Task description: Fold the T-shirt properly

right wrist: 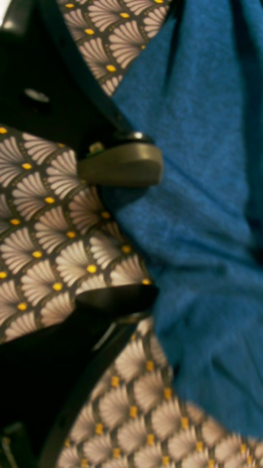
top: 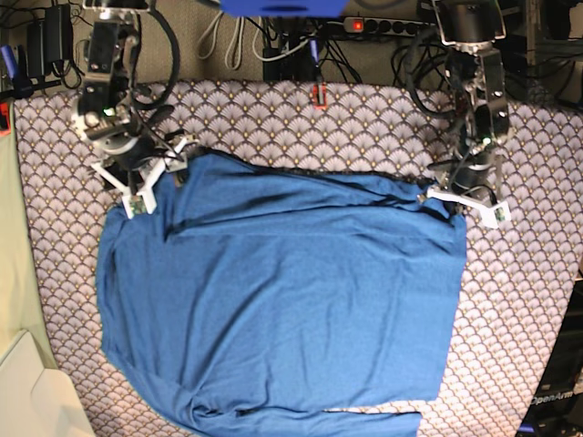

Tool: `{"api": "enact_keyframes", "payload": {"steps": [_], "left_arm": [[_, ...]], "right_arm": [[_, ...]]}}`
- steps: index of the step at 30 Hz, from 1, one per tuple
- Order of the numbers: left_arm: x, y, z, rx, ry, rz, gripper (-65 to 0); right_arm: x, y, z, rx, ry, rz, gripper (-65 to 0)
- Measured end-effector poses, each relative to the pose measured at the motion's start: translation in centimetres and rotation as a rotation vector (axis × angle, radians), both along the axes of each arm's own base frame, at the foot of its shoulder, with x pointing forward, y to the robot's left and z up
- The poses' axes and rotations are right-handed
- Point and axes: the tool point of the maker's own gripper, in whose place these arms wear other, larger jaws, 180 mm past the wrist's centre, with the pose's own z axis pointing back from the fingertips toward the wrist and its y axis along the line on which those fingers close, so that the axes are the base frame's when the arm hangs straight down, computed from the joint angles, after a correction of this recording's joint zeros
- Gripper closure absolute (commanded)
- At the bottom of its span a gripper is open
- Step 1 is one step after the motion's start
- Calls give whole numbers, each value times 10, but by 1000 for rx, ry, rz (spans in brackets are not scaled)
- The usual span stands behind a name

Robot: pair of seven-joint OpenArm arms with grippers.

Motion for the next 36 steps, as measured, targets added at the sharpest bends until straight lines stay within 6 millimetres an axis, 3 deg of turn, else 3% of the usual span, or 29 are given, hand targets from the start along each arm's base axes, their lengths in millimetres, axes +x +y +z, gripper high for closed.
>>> {"api": "enact_keyframes", "payload": {"steps": [11, 14, 18, 27, 36], "left_arm": [[-1, 2, 0, 5, 1, 0, -4], [-1, 2, 0, 5, 2, 0, -4], [-1, 2, 0, 5, 2, 0, -4], [-2, 2, -1, 4, 1, 1, -4], [-2, 2, -1, 5, 2, 1, -4]], "right_arm": [[3, 0, -2, -2, 8, -1, -417], [9, 0, 2, 1, -13, 0, -375], [2, 1, -11, 9, 31, -4, -330], [8, -4, -9, 7, 21, -17, -419], [12, -33, -2, -5, -1, -98, -423]]}}
